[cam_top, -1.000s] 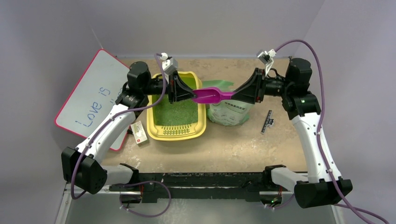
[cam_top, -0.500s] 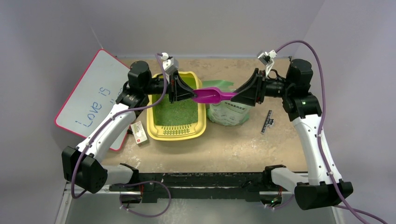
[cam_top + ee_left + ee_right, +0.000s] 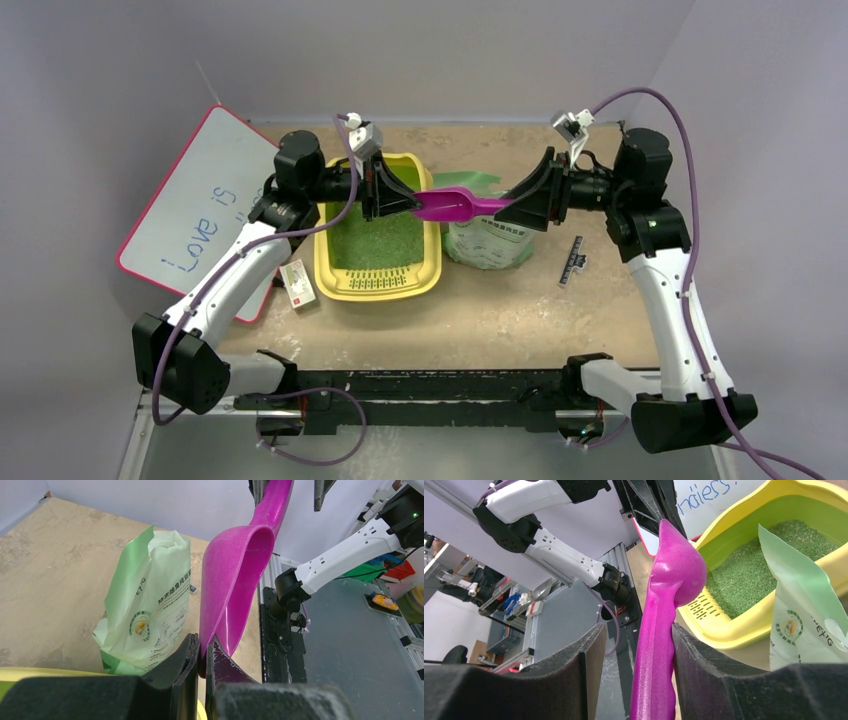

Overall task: Fill the litter box with clean litter
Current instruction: Pick up the spatula from the center of the board.

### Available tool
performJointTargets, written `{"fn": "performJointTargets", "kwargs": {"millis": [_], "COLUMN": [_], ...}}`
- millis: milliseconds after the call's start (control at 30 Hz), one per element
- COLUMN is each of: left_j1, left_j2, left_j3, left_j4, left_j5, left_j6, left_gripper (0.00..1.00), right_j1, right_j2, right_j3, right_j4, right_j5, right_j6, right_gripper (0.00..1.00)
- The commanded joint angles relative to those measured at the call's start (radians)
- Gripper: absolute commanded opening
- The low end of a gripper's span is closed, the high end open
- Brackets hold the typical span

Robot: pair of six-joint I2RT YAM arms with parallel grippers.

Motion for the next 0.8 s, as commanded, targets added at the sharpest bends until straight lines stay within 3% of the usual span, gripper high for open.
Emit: {"fn": "performJointTargets", "kwargs": {"millis": [0, 667, 767], "left_j1": [-0.003, -0.002, -0.001], "left_j2": [-0.010, -0.037, -0.037], "left_j3": [0.016, 0.002, 0.004], "left_j4": [0.050, 0.048, 0.047], "left_j5": [-0.011, 0.004, 0.005], "left_j6": [0.002, 0.000, 0.003], "left_gripper": [0.00, 0.00, 0.00], "right_j1": [0.009, 0.007, 0.006], "right_j2": [-0.025, -0.034, -0.039], "right_j3": [0.012, -0.002, -0.006], "right_j4": [0.001, 0.037, 0.048], "right_j5": [-0.012, 0.066, 0.104], "right_j6": [-0.022, -0.011, -0.005], "right_gripper": [0.50, 0.60, 0.68]}}
